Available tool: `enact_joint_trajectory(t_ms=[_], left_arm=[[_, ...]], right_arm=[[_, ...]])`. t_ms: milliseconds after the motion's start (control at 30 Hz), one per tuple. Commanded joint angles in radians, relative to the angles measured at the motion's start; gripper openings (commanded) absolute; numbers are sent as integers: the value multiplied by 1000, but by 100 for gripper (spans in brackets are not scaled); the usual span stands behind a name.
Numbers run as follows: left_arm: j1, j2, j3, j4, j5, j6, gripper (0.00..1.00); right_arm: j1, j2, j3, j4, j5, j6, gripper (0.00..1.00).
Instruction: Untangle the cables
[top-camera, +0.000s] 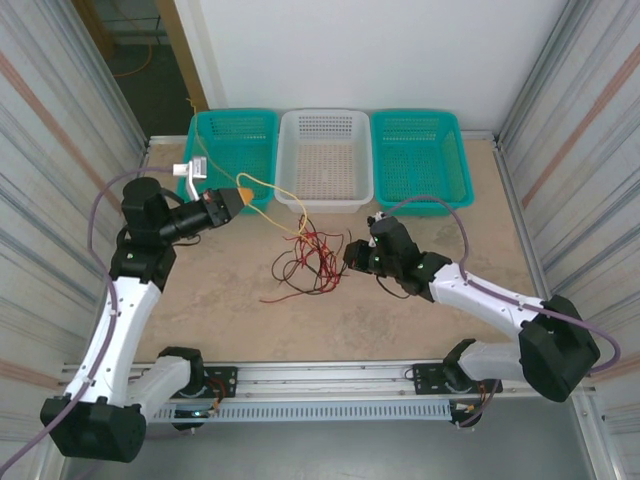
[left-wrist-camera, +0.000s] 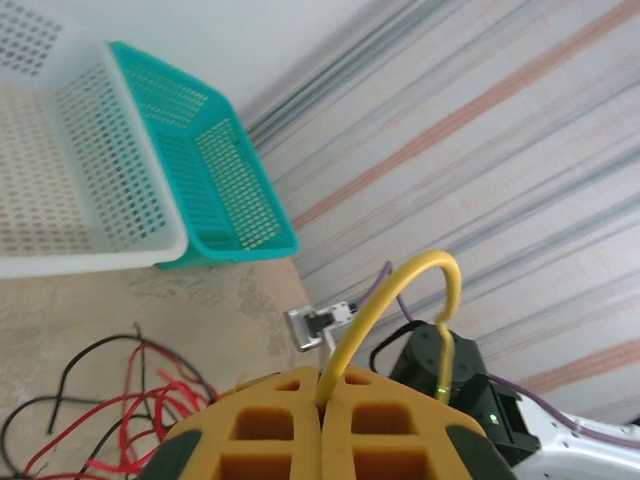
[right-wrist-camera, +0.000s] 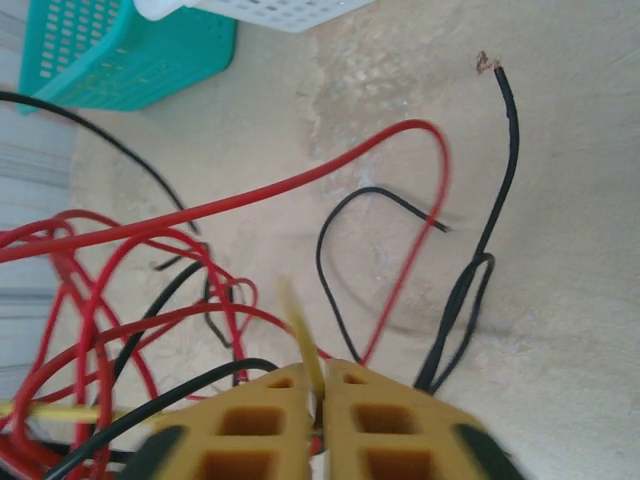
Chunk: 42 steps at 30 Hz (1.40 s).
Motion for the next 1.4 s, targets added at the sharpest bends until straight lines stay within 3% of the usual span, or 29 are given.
enact_joint_trajectory(t_ms=[0,100,267,500,767,900,967,1067,1200,1367], left_arm=[[-28,-31,131,109,66,33,0],[-132,-4,195,12,57,140,0],[-260,31,239,8,27,197,0],[-263,71,280,45,-9,186,0],[-257,140,366,55,-142,226,0],[-257,168,407,106,-169,186,0],[-258,178,427,112,-164,183,0],[-256,180,448,87,-178,208,0],[-235,190,480,32,-210,235,0],[-146,216,543,-105,-408,241,0]], right_arm=[[9,-33,81,-256,139,-143,40],[0,-71,168,-300,131,-225,60],[38,-65,264,-183,-24,-259,77],[141,17,268,32,-197,-229,77],[204,174,141,109,-129,-108,69],[199,263,144,4,-25,-62,57],[169,287,123,-10,-11,-17,42],[122,296,99,-26,-7,29,31],[95,279,95,-77,10,25,30],[88,172,86,-124,33,-28,45]])
